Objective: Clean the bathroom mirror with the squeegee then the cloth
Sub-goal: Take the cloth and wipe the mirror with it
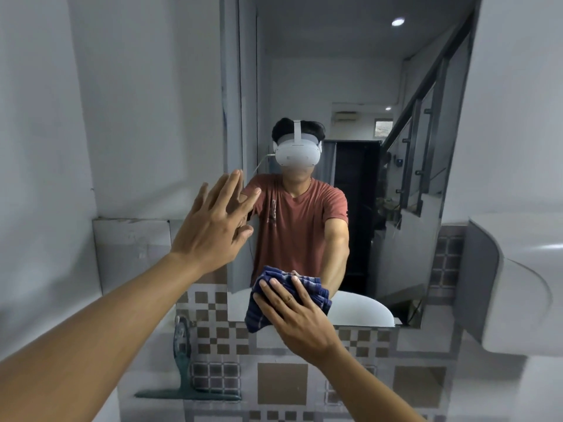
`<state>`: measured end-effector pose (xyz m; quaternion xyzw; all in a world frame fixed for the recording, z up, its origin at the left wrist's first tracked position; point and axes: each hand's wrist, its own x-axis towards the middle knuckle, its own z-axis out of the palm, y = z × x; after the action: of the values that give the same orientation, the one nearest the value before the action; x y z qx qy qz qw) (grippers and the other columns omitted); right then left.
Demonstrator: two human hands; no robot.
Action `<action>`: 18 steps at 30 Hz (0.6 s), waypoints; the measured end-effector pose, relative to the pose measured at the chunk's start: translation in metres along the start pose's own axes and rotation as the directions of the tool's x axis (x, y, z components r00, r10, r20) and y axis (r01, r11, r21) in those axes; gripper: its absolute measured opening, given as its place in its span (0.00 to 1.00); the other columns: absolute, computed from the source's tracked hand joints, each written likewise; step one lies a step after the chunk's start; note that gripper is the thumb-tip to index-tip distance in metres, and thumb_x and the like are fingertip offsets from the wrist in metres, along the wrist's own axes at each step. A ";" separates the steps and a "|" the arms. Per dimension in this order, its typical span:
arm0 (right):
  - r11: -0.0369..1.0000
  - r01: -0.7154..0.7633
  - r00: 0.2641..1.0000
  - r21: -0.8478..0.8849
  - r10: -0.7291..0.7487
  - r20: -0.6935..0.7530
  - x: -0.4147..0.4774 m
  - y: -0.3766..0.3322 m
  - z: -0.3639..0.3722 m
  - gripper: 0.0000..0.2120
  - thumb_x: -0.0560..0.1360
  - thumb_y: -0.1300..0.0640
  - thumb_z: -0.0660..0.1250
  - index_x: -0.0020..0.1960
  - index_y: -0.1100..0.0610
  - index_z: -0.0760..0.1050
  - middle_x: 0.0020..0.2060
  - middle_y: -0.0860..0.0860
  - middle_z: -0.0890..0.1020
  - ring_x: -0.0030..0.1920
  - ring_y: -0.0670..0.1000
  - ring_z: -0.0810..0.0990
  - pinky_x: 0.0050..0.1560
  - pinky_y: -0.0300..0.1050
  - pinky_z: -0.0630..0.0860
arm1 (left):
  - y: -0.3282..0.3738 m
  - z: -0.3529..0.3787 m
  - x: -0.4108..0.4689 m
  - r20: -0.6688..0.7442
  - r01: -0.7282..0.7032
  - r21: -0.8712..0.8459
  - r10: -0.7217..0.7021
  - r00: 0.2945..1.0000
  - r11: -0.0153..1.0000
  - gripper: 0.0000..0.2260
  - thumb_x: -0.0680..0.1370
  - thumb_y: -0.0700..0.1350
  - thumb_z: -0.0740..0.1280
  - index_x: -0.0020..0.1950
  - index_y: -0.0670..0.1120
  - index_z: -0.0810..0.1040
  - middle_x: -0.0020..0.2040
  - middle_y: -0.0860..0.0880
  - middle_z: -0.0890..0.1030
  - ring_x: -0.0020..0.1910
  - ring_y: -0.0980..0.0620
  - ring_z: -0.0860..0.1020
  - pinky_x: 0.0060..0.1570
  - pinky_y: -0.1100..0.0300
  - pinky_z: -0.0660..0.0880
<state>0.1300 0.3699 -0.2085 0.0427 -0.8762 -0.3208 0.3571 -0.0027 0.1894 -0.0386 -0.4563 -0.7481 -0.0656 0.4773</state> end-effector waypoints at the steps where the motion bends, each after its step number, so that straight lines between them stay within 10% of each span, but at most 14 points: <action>1: 1.000 -0.014 1.000 -0.002 0.014 0.006 -0.006 0.007 -0.002 0.29 0.79 0.56 0.54 0.80 0.57 0.59 0.79 0.56 0.62 0.79 0.57 0.59 0.75 0.63 0.54 | 0.001 0.003 -0.002 0.002 0.004 -0.013 -0.004 1.000 1.000 0.35 0.79 0.55 0.67 0.83 0.51 0.56 0.83 0.37 0.50 0.81 0.37 0.54 0.77 0.35 0.58; 9: 0.951 -0.309 0.949 0.016 0.308 0.063 -0.062 0.065 -0.012 0.32 0.79 0.52 0.57 0.81 0.56 0.54 0.80 0.58 0.57 0.80 0.59 0.53 0.75 0.66 0.54 | 0.008 0.006 -0.005 0.010 0.016 -0.032 -0.016 1.000 0.999 0.34 0.80 0.52 0.66 0.83 0.49 0.55 0.82 0.36 0.50 0.82 0.36 0.51 0.77 0.34 0.56; 18: 0.631 -0.753 0.653 0.187 0.753 0.084 -0.116 0.103 -0.022 0.32 0.83 0.41 0.46 0.82 0.53 0.42 0.81 0.58 0.46 0.81 0.59 0.45 0.78 0.66 0.50 | 0.024 0.011 -0.010 -0.001 -0.053 -0.052 0.053 0.999 0.997 0.43 0.73 0.59 0.74 0.82 0.47 0.58 0.82 0.36 0.52 0.81 0.36 0.52 0.77 0.34 0.57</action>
<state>0.2463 0.4751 -0.2052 -0.2895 -0.8418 -0.0505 0.4528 0.0091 0.2028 -0.0606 -0.4883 -0.7338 -0.0723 0.4668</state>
